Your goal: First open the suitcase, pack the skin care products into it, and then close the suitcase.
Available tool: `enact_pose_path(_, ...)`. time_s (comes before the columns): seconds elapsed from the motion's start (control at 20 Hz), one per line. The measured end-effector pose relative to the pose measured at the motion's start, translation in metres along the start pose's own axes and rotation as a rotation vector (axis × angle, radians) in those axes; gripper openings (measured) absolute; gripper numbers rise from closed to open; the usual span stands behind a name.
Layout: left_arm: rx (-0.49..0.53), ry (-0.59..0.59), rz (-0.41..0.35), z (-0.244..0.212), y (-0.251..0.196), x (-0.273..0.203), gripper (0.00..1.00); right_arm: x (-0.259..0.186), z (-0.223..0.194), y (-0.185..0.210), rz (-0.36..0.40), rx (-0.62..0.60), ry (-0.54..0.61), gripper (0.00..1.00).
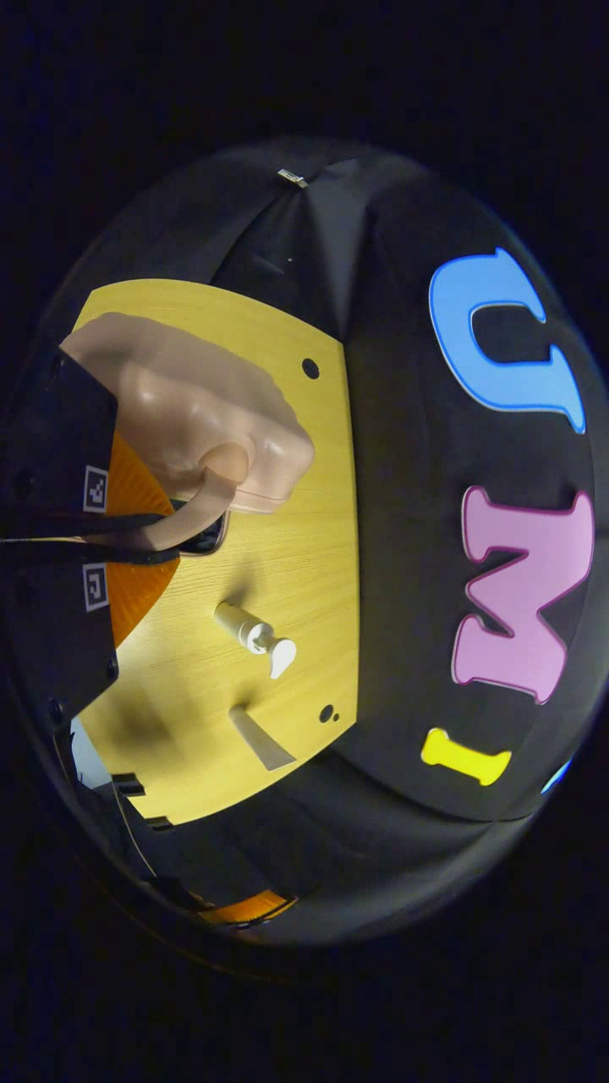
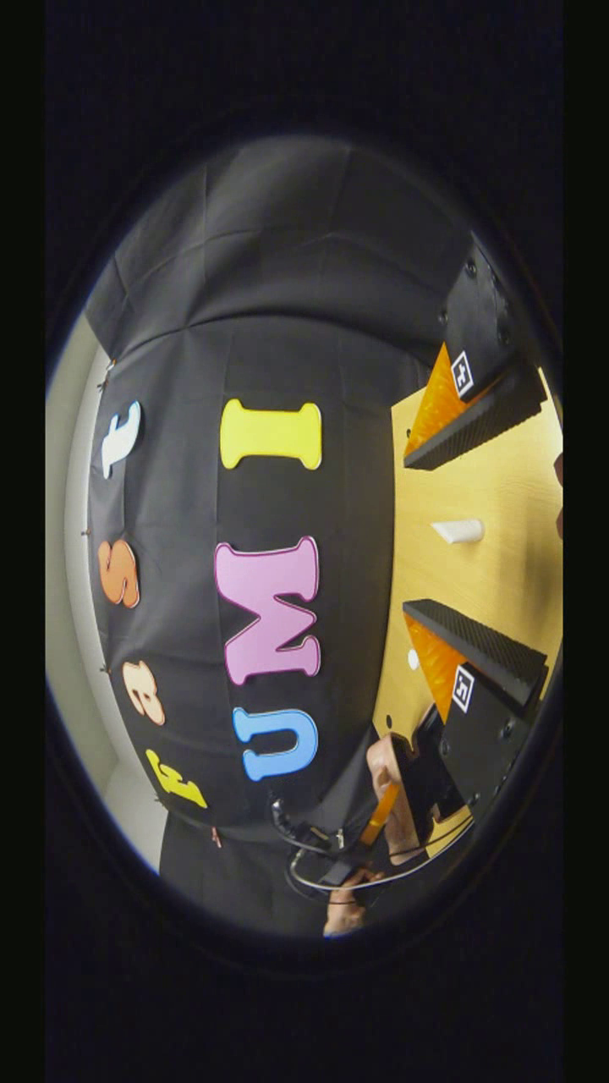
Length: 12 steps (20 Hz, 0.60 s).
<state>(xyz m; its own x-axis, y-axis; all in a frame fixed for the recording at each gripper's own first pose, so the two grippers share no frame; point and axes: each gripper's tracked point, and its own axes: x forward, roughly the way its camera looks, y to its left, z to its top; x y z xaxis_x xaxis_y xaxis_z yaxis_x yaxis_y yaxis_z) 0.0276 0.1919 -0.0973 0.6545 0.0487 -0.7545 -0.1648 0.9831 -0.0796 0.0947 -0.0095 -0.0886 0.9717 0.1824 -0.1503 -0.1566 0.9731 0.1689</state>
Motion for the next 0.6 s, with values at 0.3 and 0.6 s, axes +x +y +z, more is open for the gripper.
enact_pose_path(0.3,-0.01,-0.103,0.205,0.048,0.143,-0.037,0.07,0.002,-0.006,0.013,-0.026,-0.009,0.027,0.98)
enact_pose_path(0.6,-0.012,-0.126,0.339,0.054,0.263,-0.031,0.07,0.009,-0.008,0.037,-0.074,-0.028,0.059,0.98)
